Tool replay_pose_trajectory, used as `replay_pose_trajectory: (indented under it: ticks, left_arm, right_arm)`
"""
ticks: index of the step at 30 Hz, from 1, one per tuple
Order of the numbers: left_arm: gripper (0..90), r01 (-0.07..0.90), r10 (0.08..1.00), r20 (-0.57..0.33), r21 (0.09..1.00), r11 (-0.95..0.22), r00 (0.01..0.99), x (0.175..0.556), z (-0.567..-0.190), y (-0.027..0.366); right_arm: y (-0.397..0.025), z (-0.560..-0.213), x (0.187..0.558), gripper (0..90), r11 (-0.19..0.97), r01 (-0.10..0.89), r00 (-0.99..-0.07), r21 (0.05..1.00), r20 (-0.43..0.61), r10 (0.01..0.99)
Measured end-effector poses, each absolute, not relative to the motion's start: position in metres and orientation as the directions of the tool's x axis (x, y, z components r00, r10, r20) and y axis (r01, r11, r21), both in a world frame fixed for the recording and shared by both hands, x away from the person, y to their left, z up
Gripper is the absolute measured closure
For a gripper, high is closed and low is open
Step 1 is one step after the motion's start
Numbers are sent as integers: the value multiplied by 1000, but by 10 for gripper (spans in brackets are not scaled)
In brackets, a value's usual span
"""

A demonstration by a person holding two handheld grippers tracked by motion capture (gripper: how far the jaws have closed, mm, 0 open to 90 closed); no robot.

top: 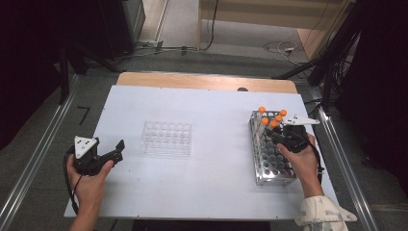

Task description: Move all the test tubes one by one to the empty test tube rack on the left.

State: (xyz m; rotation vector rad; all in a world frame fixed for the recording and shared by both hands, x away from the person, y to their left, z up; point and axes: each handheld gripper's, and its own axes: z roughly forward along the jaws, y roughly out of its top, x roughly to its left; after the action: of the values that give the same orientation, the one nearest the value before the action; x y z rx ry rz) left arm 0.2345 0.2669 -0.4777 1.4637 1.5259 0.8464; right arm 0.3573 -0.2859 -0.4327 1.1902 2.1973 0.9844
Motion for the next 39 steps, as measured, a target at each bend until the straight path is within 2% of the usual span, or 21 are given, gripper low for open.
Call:
replay_pose_trajectory:
  ticks: [12,15,22,39]
  left_arm:
    - [136,430,993,-117,898,92,33,235,-478,267]
    - [136,430,992,-117,898,91,34,235,-478,267]
    - [137,431,992,-119,898,92,35,235,-478,267]
    - [137,429,992,-123,898,94,39,234,-477,268]
  right_arm:
    - [-289,-436,363,668,371,517,-547,771,-35,836]
    - [-289,-436,363,707,373,514,-553,773,-34,832]
    - [-291,-435,362,719,360,504,-557,785,-23,831]
    - [-299,-404,347,719,295,432,-544,852,-15,839]
